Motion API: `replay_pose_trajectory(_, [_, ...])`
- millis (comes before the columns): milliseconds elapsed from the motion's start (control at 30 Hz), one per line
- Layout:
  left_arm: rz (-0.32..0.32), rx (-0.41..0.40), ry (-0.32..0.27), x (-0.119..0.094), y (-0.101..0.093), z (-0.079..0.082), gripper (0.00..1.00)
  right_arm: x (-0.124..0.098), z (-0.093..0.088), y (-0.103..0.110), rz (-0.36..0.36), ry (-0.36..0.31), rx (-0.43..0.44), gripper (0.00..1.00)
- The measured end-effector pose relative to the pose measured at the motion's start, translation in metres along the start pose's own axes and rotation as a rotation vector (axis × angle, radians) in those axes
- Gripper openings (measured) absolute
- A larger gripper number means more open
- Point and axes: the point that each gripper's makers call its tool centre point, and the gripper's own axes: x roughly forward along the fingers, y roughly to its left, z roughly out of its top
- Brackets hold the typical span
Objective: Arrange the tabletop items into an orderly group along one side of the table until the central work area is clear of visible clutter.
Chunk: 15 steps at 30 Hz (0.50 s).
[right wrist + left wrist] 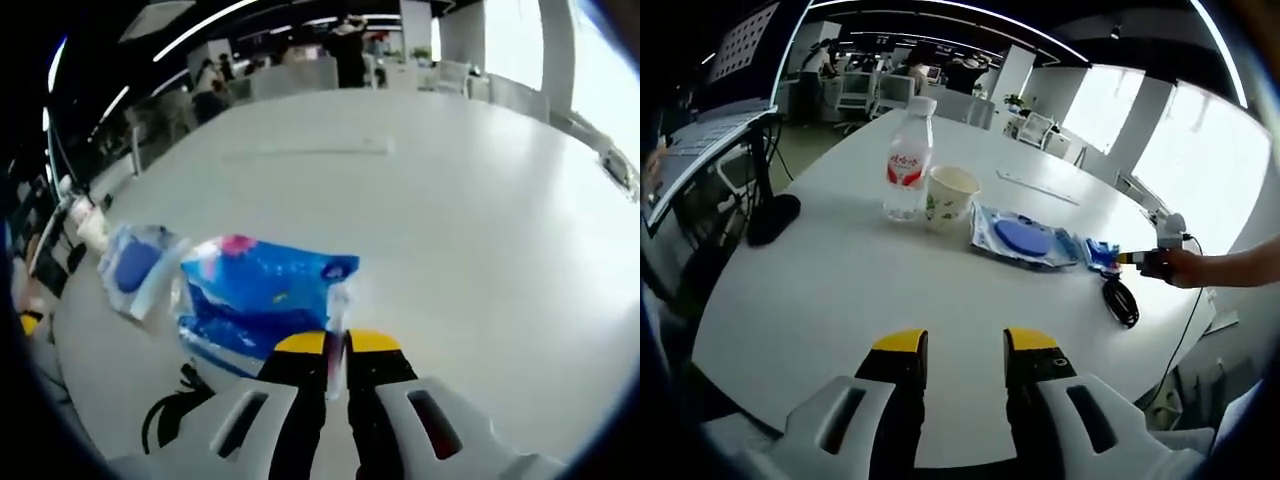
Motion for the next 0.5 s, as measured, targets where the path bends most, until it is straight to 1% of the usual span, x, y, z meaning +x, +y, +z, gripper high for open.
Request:
replay_pose_trajectory(67, [-0.001,-0.002,0.0,0.0001,-0.0003,-0.0001,0.28,0.0016,0.0005,0.0027,0.007,0.003,-0.028,0.03])
replay_pose_trajectory(300, [0.004,-0.009,-0.007,-0.0018,0.0016,0.0023,0.28,0.0037,0.0059,0.0083,0.026,-0.004,-0.047,0.03])
replay_pose_trajectory(500, [0.002,-0.004,-0.012,-0.0033,0.0016,0.0041,0.29,0.0046,0.0042,0.0111,0.034,0.001,-0.052,0.04])
